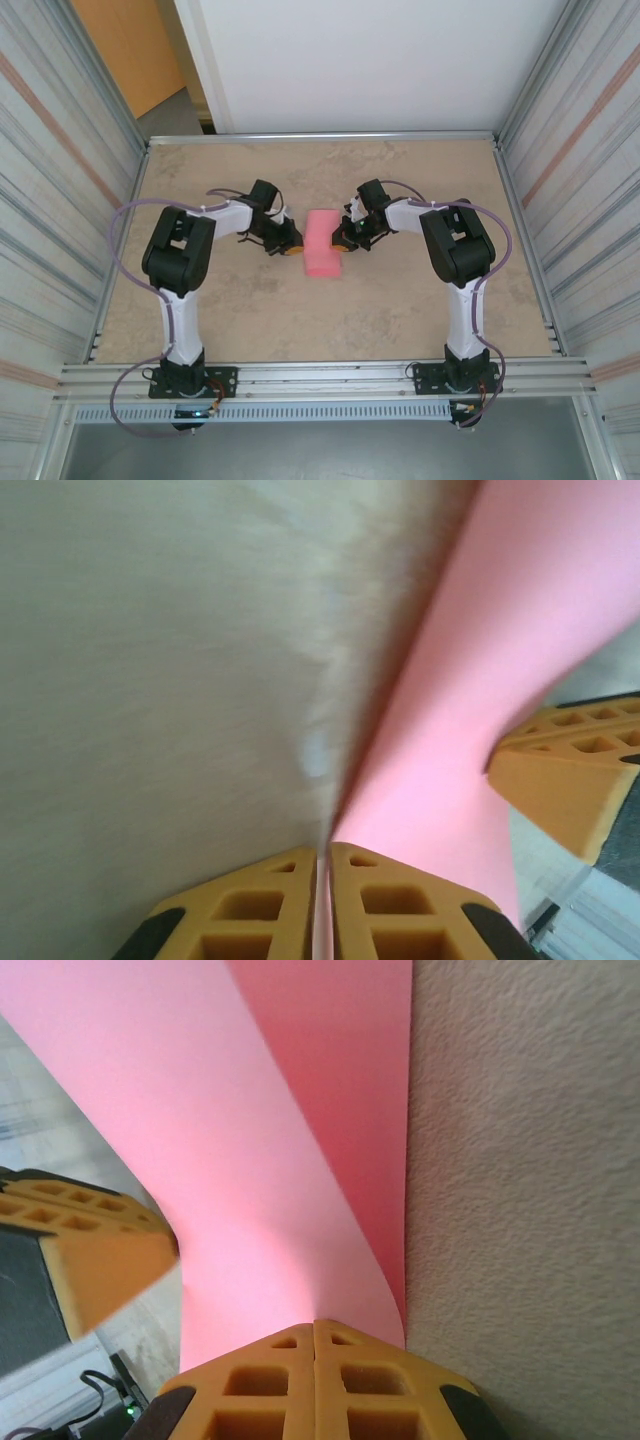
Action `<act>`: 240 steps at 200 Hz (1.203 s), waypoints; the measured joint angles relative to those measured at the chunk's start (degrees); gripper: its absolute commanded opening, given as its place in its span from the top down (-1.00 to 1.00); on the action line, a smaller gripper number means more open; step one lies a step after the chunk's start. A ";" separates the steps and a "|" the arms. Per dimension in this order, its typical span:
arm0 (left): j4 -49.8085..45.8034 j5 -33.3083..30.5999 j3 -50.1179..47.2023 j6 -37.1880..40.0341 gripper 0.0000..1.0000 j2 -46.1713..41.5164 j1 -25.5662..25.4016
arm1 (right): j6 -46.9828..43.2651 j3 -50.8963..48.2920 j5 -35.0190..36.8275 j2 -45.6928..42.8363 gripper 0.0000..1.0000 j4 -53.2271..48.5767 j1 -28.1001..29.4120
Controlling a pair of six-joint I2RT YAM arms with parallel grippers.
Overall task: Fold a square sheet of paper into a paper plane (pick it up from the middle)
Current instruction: First fold the square sheet of paper in half at the center of the table.
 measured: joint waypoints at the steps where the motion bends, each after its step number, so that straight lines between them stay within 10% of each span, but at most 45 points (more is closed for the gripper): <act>1: -0.04 -0.07 -0.02 0.00 0.75 -0.09 0.04 | 0.00 0.00 0.00 0.00 0.91 0.00 0.00; 108: 6.67 3.93 7.02 -3.32 0.72 3.48 -5.49 | 0.00 0.04 -0.17 0.04 0.90 -0.02 -0.04; 240: 9.81 7.32 3.80 -2.67 0.73 6.27 0.02 | -0.48 0.02 -0.42 0.17 0.91 -0.04 -0.20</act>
